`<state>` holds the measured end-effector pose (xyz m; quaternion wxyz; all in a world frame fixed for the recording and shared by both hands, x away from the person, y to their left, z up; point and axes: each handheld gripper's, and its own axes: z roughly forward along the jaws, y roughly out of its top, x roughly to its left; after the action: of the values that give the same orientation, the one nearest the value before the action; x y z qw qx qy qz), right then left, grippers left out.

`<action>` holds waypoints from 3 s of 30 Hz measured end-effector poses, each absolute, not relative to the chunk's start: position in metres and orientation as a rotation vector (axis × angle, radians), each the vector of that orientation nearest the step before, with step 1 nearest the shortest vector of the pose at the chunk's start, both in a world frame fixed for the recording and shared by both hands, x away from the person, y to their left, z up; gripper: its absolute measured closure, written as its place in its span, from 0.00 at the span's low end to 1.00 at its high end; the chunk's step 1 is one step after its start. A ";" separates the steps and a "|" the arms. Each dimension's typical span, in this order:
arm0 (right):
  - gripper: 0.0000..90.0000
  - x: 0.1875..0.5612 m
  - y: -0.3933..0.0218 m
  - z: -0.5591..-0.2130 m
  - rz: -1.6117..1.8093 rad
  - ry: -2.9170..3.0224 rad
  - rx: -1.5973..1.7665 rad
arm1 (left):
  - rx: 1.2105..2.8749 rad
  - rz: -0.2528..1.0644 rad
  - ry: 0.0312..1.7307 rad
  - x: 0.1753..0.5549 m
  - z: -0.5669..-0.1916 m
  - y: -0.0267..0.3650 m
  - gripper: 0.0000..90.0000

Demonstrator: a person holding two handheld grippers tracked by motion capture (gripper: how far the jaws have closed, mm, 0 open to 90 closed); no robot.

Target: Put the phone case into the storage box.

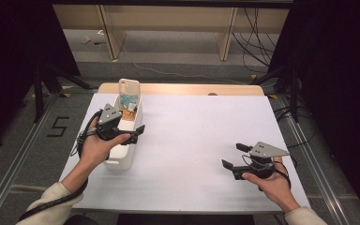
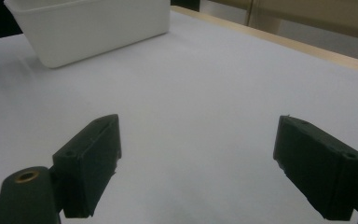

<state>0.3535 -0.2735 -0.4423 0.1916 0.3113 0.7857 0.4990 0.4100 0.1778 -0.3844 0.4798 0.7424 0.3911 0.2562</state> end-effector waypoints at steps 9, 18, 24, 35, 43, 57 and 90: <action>0.18 0.353 -0.273 -0.442 1.398 2.207 0.873 | 1.813 0.601 0.935 0.404 -0.387 0.178 0.02; 0.18 0.353 -0.273 -0.442 1.399 2.208 0.873 | 1.823 0.601 0.921 0.398 -0.392 0.179 0.00; 0.18 0.353 -0.273 -0.442 1.399 2.208 0.872 | 1.826 0.605 0.911 0.395 -0.394 0.179 0.00; 0.18 0.353 -0.273 -0.442 1.401 2.209 0.871 | 1.831 0.606 0.886 0.389 -0.401 0.179 0.00; 0.18 0.353 -0.273 -0.442 1.403 2.210 0.869 | 1.833 0.597 0.863 0.385 -0.404 0.178 0.00; 0.18 0.353 -0.273 -0.442 1.403 2.211 0.869 | 1.847 0.586 0.842 0.379 -0.412 0.181 0.00; 0.18 0.354 -0.274 -0.443 1.405 2.209 0.874 | 1.837 0.583 0.838 0.375 -0.414 0.183 0.00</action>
<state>0.3537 -0.2735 -0.4426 0.1895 0.3110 0.7858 0.4999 0.3751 0.1834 -0.4143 0.4968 0.7586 0.3461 0.2408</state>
